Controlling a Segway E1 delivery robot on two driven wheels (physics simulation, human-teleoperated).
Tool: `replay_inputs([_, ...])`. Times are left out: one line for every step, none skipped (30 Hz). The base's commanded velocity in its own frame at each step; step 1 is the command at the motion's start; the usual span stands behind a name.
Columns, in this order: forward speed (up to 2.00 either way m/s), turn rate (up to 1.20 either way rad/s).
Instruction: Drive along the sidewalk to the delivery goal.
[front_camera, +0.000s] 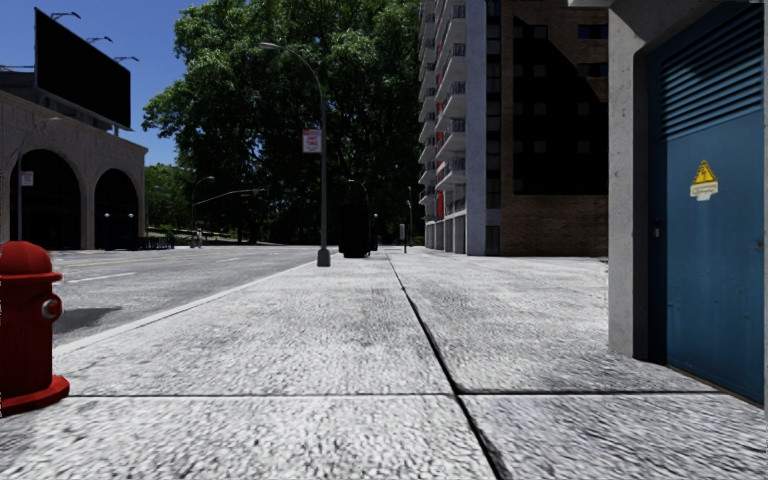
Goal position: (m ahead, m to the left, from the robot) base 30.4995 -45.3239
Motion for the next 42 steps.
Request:
replay_inputs([2.0,0.0])
replay_inputs([2.0,0.0])
replay_inputs([2.0,0.0])
replay_inputs([2.0,0.0])
replay_inputs([2.0,0.0])
replay_inputs([2.0,0.0])
replay_inputs([2.0,0.0])
replay_inputs([2.0,0.0])
replay_inputs([2.0,0.0])
replay_inputs([2.0,0.0])
replay_inputs([2.0,0.0])
replay_inputs([2.0,0.0])
replay_inputs([2.0,0.0])
replay_inputs([2.0,0.0])
replay_inputs([2.0,-0.05])
replay_inputs([2.0,-0.19])
replay_inputs([2.0,-0.19])
replay_inputs([2.0,-0.25])
replay_inputs([2.0,-0.27])
replay_inputs([2.0,-0.27])
replay_inputs([2.0,-0.27])
replay_inputs([2.0,-0.28])
replay_inputs([2.0,-0.28])
replay_inputs([2.0,-0.29])
replay_inputs([2.0,-0.29])
replay_inputs([2.0,-0.29])
replay_inputs([2.0,-0.3])
replay_inputs([2.0,-0.31])
replay_inputs([2.0,-0.32])
replay_inputs([2.0,-0.32])
replay_inputs([2.0,-0.34])
replay_inputs([2.0,-0.35])
replay_inputs([2.0,-0.35])
replay_inputs([2.0,-0.35])
replay_inputs([2.0,-0.35])
replay_inputs([2.0,-0.36])
replay_inputs([2.0,-0.37])
replay_inputs([2.0,-0.37])
replay_inputs([2.0,-0.39])
replay_inputs([2.0,-0.41])
replay_inputs([2.0,-0.43])
replay_inputs([2.0,-0.44])
